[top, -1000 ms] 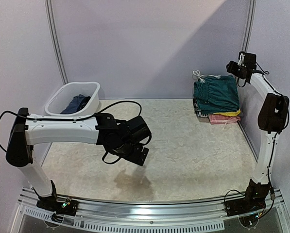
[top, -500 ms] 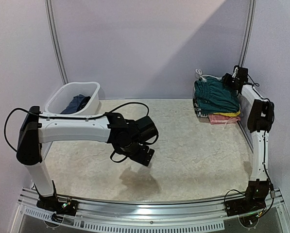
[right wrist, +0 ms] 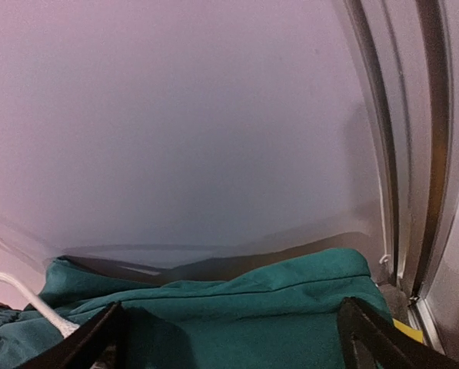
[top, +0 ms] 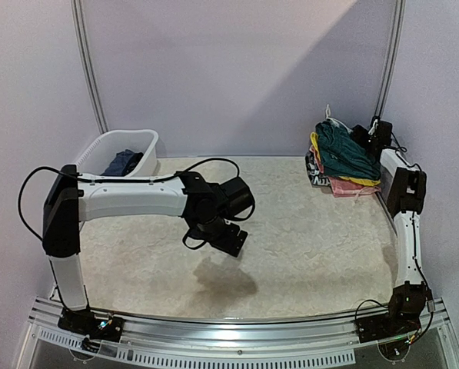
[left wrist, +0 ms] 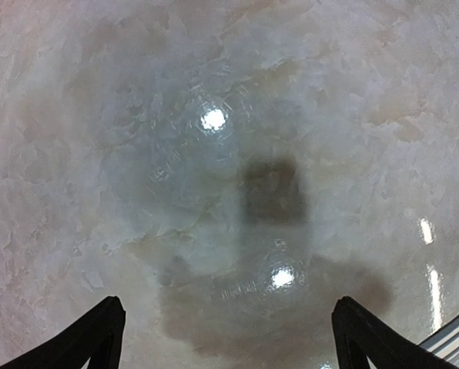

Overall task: Fold and stack the mixed laundry pile
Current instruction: Adjust the square-folded shorts at the corner of the board.

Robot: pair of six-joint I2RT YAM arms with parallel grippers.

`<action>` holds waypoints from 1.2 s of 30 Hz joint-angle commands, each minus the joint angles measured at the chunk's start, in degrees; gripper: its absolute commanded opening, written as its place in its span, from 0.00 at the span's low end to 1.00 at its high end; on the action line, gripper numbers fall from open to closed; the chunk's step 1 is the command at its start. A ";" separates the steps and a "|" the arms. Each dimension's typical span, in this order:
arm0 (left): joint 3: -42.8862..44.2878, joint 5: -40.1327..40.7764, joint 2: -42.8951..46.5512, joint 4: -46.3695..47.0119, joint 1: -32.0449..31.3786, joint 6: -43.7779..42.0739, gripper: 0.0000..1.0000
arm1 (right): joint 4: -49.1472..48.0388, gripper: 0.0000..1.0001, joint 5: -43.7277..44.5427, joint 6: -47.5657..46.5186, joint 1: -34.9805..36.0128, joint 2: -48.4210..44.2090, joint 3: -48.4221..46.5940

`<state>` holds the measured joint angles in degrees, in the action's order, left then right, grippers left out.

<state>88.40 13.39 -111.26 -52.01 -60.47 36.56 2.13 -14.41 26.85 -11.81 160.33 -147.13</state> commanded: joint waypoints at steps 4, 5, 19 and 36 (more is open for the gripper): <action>-4.11 1.44 6.71 0.45 0.79 -1.00 0.95 | 0.74 0.99 -3.29 0.72 -0.19 -4.42 0.70; -5.45 1.92 8.26 0.86 0.79 -0.92 0.95 | 1.11 0.99 -3.10 0.65 0.10 -5.73 1.48; -23.81 9.23 33.59 1.24 -2.98 6.55 0.96 | 11.42 0.99 4.79 -6.03 7.20 -21.71 11.91; -27.33 9.16 34.53 1.80 -4.31 11.72 0.96 | 20.67 0.67 14.07 -16.58 11.46 -8.66 1.67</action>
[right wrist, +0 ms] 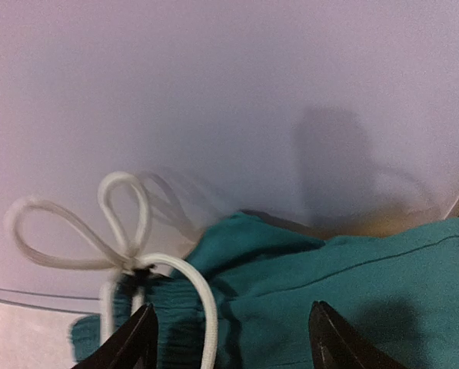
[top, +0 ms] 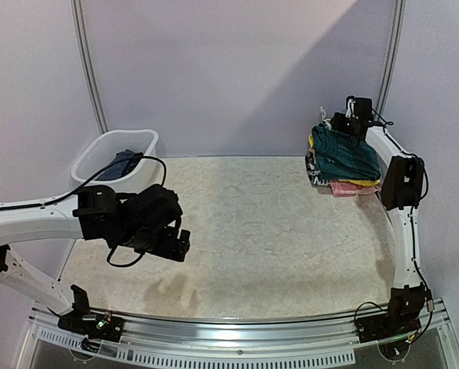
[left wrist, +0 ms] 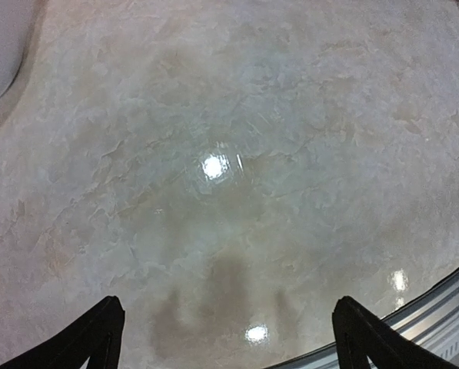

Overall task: Fold and stack the mixed laundry pile
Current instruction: Adjust the square-folded shorts at the corner of the board.

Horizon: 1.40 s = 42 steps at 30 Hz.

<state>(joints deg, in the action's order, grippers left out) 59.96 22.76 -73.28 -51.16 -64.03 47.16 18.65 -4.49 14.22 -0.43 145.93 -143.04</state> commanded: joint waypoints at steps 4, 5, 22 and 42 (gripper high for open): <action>5.23 -0.66 -8.71 0.70 -0.37 -0.02 0.96 | 6.40 0.67 6.62 -7.40 0.03 10.89 -6.39; 6.31 -0.96 -10.13 0.72 -0.19 -0.45 0.96 | 6.58 0.68 6.68 -8.10 1.77 12.10 -6.45; 15.31 -1.93 -16.48 1.17 1.85 -7.28 0.96 | 3.81 0.91 5.11 -10.11 2.72 5.32 -3.55; 4.14 8.26 13.76 -4.54 1.89 -11.67 1.00 | 11.52 0.99 3.51 2.42 6.75 -31.38 22.54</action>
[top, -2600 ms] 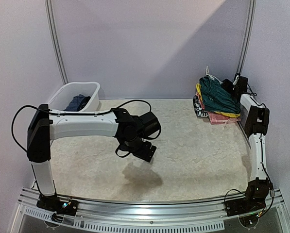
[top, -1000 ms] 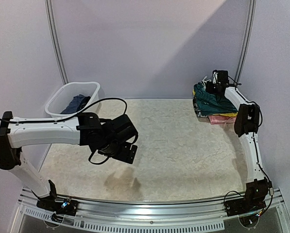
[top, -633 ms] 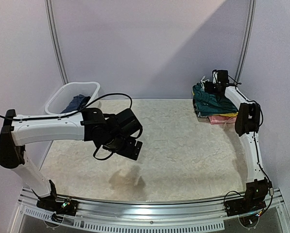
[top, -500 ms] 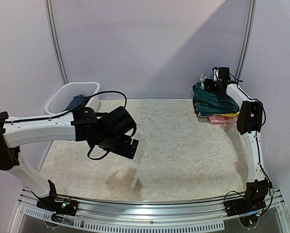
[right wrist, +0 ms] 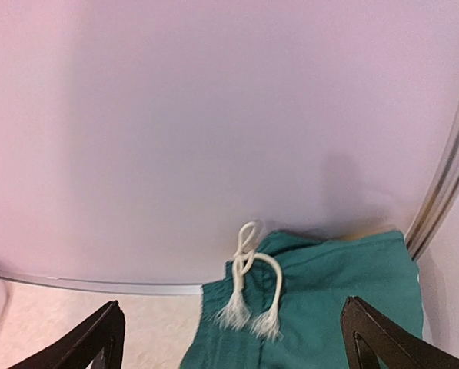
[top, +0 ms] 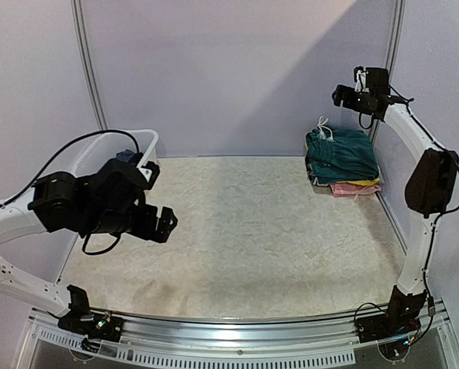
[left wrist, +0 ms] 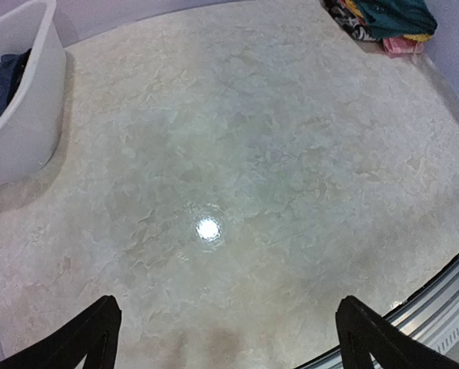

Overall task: Fold and stack the mixed laundry pile
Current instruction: Adjust the square-folded shorts at the corner of the board, then pick up the square-folded tank top from the bin.

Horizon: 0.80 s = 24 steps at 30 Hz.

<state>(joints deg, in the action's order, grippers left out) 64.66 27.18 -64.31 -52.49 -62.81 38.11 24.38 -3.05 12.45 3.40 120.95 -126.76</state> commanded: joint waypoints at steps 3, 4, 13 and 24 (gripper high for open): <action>0.29 5.49 7.80 -5.07 0.84 -3.78 1.00 | 7.76 0.99 5.22 5.09 6.14 -12.93 13.23; 0.55 5.90 8.59 -5.54 0.90 -4.09 1.00 | 8.55 0.99 6.11 6.02 7.52 -15.41 15.26; 4.86 7.88 8.24 -7.79 5.11 -5.76 1.00 | 17.59 0.99 4.14 21.67 12.49 -29.39 31.54; 19.05 1.36 -5.29 -9.41 19.16 -13.52 1.00 | 19.01 0.99 -2.80 21.47 13.22 -45.00 50.76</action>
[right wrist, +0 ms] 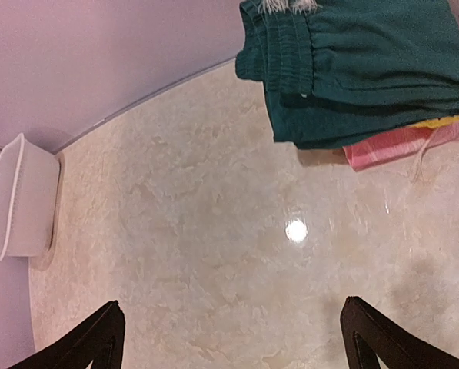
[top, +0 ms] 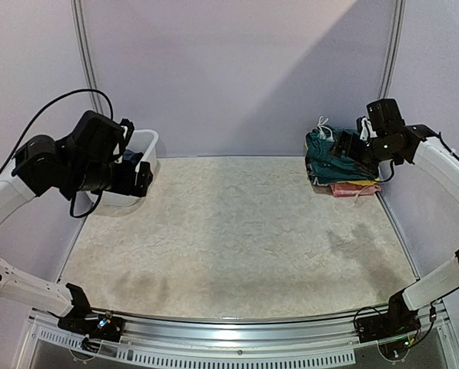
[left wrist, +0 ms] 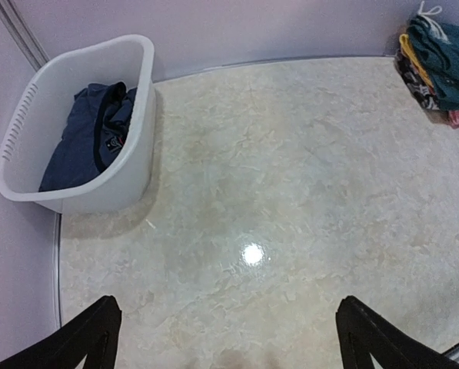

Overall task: Fold and stack the mixed laundry pile
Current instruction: Pick up the square-folded tank top from the bin.

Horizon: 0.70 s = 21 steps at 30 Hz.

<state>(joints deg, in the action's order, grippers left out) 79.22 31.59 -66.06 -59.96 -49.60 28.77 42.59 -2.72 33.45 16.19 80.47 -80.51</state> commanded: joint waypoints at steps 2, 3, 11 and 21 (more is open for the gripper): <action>7.34 -5.11 -6.01 -2.35 10.20 -5.05 1.00 | 0.66 0.99 -4.17 0.14 0.42 -6.15 6.50; 9.11 -6.06 -7.56 -3.00 12.17 -5.04 1.00 | 0.78 0.99 -5.04 0.08 0.42 -6.69 7.04; 24.56 -8.34 -20.97 -5.50 22.74 -6.36 0.99 | 0.23 0.99 -10.87 -4.74 0.42 -6.75 10.54; 47.13 -12.65 -40.26 -8.94 33.70 -7.93 0.94 | 2.26 0.99 -13.22 -7.23 0.44 -6.44 10.62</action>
<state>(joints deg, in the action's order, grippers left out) 119.42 21.58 -100.18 -65.87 -19.70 22.31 43.38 -14.39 27.88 16.23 74.06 -70.52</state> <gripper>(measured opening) 0.954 0.989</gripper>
